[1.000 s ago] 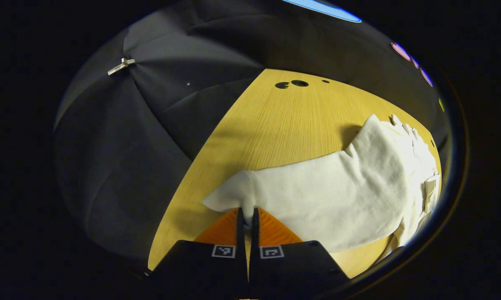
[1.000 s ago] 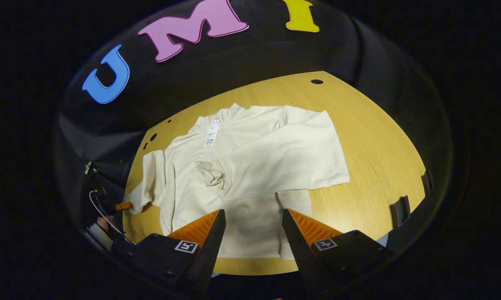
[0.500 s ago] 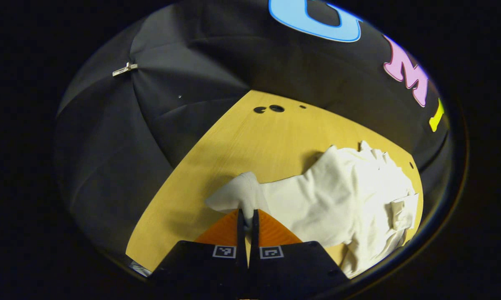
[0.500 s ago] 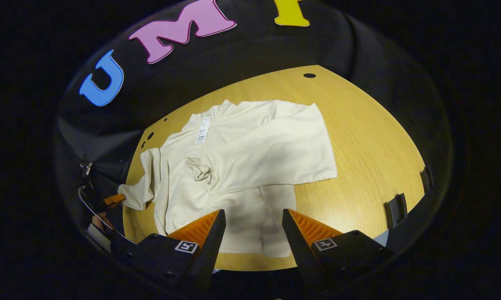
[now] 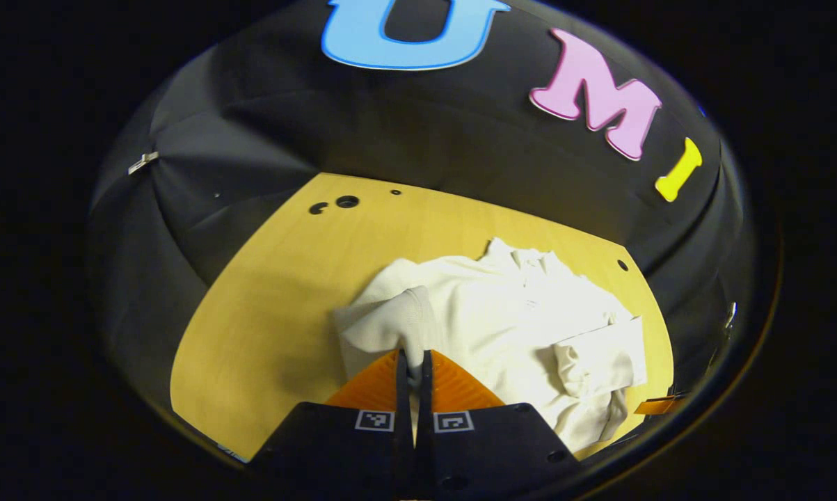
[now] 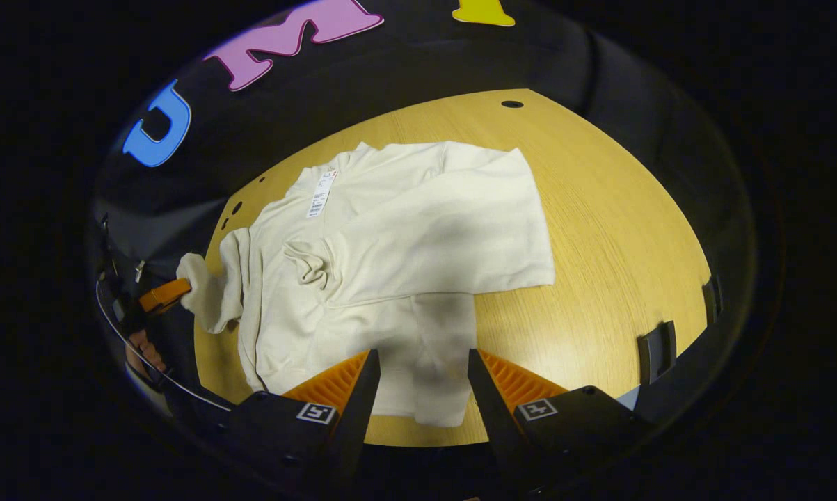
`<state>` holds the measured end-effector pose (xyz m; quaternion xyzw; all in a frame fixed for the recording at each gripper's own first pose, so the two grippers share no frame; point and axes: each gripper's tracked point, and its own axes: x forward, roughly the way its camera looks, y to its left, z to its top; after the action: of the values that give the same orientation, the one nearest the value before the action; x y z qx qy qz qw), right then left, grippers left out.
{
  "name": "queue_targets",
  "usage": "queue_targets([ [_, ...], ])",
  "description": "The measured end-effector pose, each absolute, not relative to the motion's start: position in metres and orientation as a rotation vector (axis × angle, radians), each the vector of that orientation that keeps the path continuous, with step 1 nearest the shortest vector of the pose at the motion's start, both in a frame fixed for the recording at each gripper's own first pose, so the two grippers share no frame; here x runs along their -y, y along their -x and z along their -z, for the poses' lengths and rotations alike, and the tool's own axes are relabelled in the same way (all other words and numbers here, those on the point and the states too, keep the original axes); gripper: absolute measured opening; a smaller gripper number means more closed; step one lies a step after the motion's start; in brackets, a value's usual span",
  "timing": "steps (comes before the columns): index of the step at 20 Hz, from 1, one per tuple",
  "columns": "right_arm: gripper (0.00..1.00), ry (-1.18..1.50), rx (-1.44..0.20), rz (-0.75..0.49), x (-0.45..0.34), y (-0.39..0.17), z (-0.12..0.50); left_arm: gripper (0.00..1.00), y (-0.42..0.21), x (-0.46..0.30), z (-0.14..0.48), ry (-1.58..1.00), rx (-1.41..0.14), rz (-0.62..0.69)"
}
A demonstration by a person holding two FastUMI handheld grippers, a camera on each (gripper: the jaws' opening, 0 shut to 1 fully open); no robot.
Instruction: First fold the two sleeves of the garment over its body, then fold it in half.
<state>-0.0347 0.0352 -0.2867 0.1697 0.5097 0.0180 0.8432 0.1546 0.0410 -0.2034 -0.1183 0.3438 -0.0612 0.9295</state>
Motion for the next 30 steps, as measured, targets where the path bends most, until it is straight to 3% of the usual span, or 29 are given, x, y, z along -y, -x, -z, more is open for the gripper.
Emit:
queue_targets([
  [3,0.70,-0.330,-1.080,-0.073,-0.035,0.040,0.294,0.06,-0.155,-0.003,0.200,0.230,-0.708,0.174],
  [6,0.70,-0.372,-1.091,-0.121,-0.042,0.046,0.295,0.06,-0.154,0.034,0.197,0.216,-0.716,0.219],
  [8,0.80,-0.401,-1.086,-0.144,-0.045,0.045,0.294,0.06,-0.154,0.062,0.194,0.212,-0.721,0.257],
  [15,0.87,-0.512,-1.098,-0.182,-0.049,0.050,0.292,0.06,-0.156,0.151,0.214,0.123,-0.763,0.359],
  [27,0.87,-0.560,-1.133,-0.199,-0.028,0.047,0.300,0.07,-0.166,0.178,0.275,-0.026,-0.853,0.319],
  [30,0.87,-0.557,-1.143,-0.207,-0.028,0.045,0.303,0.13,-0.166,0.181,0.281,-0.026,-0.871,0.323],
])
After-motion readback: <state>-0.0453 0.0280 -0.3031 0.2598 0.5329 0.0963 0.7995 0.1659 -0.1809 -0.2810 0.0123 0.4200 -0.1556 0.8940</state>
